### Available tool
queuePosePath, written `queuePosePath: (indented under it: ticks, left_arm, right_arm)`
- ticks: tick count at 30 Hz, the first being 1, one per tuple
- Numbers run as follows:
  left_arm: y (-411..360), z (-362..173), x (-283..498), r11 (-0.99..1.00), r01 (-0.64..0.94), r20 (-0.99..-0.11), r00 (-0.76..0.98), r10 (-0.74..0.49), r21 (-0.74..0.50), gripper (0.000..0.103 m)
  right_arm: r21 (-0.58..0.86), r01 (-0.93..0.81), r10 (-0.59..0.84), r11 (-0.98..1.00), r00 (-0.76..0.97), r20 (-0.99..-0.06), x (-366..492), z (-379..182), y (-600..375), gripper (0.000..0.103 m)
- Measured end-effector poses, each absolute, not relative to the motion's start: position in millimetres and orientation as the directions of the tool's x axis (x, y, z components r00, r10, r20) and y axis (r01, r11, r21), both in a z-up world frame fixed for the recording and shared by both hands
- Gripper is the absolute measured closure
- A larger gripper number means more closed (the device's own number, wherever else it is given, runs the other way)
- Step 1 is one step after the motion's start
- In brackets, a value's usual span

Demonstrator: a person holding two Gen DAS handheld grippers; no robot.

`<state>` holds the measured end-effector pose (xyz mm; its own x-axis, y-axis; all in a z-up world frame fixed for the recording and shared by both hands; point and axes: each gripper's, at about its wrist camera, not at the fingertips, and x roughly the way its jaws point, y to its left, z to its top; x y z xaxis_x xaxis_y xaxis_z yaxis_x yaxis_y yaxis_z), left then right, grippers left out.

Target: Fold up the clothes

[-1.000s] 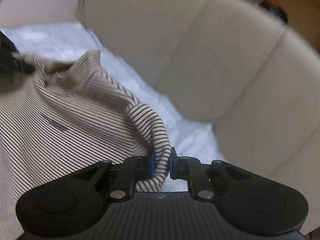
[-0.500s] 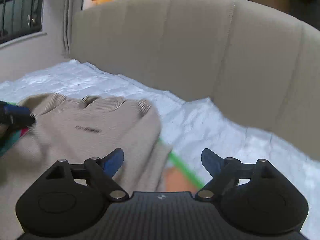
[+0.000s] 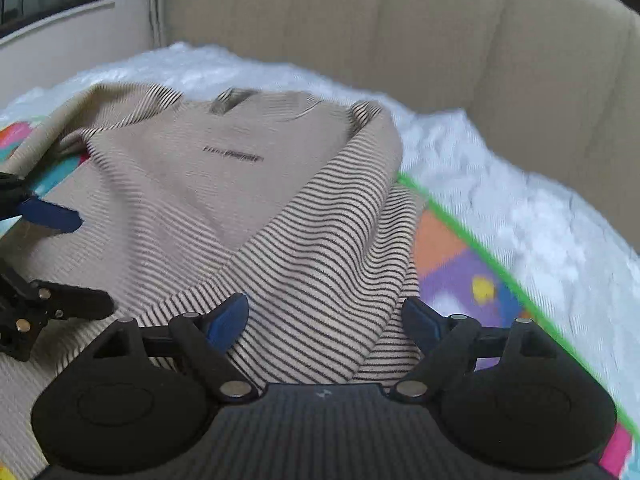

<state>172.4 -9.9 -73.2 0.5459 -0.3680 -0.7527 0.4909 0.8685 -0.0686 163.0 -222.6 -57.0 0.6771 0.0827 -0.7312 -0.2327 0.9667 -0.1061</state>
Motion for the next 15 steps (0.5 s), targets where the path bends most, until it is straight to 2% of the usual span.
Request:
queuePosePath:
  ticks: [3,5,8,10,12,15]
  left_arm:
    - [-20,-70,131,0.828,0.56,-0.766,0.527,-0.369,-0.014,0.0]
    - [-21,-65,129,0.827,0.561,-0.776,0.507,-0.377,-0.035,0.0]
    - [-12,-61,139,0.853,0.515,-0.777,0.502,-0.379,-0.084,0.0]
    - [-5,-58,147,0.869,0.481,-0.778,0.5,-0.381,-0.116,0.0]
    - [7,-55,156,0.902,0.413,-0.782,0.516,-0.349,-0.13,0.0]
    - [26,-48,170,0.945,0.292,-0.783,0.548,-0.294,-0.15,0.0]
  right_arm:
    - [-0.081,-0.248,0.094,0.965,0.623,-0.777,141,-50,-228,0.018]
    - [-0.1,-0.272,0.096,0.957,0.622,-0.777,129,-41,-228,0.018]
    - [-0.214,-0.307,0.066,0.927,0.696,-0.715,104,-21,-223,0.016]
    - [-0.24,-0.311,0.085,0.919,0.754,-0.652,86,-6,-222,0.012]
    - [-0.171,-0.333,0.153,0.927,0.754,-0.639,75,3,-221,0.011]
    - [-0.092,-0.406,0.245,0.909,0.7,-0.671,71,2,-205,0.011]
